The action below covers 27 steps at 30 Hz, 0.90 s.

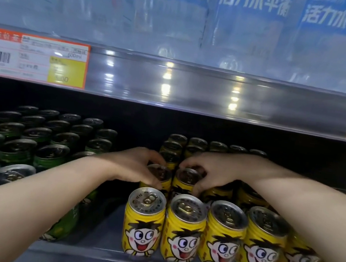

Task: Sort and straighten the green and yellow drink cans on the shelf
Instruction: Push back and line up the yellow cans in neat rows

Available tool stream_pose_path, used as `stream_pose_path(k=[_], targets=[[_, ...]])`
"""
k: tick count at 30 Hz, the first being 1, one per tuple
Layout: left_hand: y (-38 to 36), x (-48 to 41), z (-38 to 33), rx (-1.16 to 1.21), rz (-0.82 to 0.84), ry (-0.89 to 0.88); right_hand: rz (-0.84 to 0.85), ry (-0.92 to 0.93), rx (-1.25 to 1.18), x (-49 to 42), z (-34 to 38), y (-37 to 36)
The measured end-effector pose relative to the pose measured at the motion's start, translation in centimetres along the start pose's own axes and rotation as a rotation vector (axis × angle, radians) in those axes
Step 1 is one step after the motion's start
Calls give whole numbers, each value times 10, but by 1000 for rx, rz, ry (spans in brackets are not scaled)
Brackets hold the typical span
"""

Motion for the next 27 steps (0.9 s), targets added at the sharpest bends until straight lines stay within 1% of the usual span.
stream_pose_path(k=[2, 5, 7, 8, 10, 12, 14, 15, 16, 18, 20, 27], targets=[[0, 6, -1, 45, 7, -2, -45, -5, -85, 12, -10, 10], [5, 26, -7, 52, -111, 3, -148, -65, -164, 42, -32, 27], [-1, 41, -19, 21, -155, -21, -152, -72, -168, 59, -39, 22], [-9, 48, -27, -16, -143, -44, -129, -69, -153, 67, -38, 16], [-31, 51, -42, -157, -75, -52, -28, -80, -116, 82, -35, -7], [-53, 46, -49, -377, -7, 3, 81, -88, -134, 94, -31, -33], [-69, 38, -50, -556, 17, 65, 131, -115, -143, 105, -24, -57], [-72, 34, -48, -607, 12, 82, 130, -123, -96, 106, -20, -68], [-74, 32, -48, -641, -5, 89, 108, -128, -27, 106, -16, -78], [-74, 31, -46, -681, -24, 90, -16, -124, 86, 102, -9, -87], [-74, 32, -46, -702, -19, 96, -113, -121, 97, 101, -7, -87], [-73, 35, -48, -708, 27, 141, -176, -26, 55, 95, -6, -83]])
Point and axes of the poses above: each hand's wrist, its own x-axis away from the middle knuckle, its own y-axis out of the back of the hand, z = x × y, the point moved 9 cm from there along -x, towards the middle knuckle, and after that the axes turned 15 degrees about z, right-handed, at the moved point
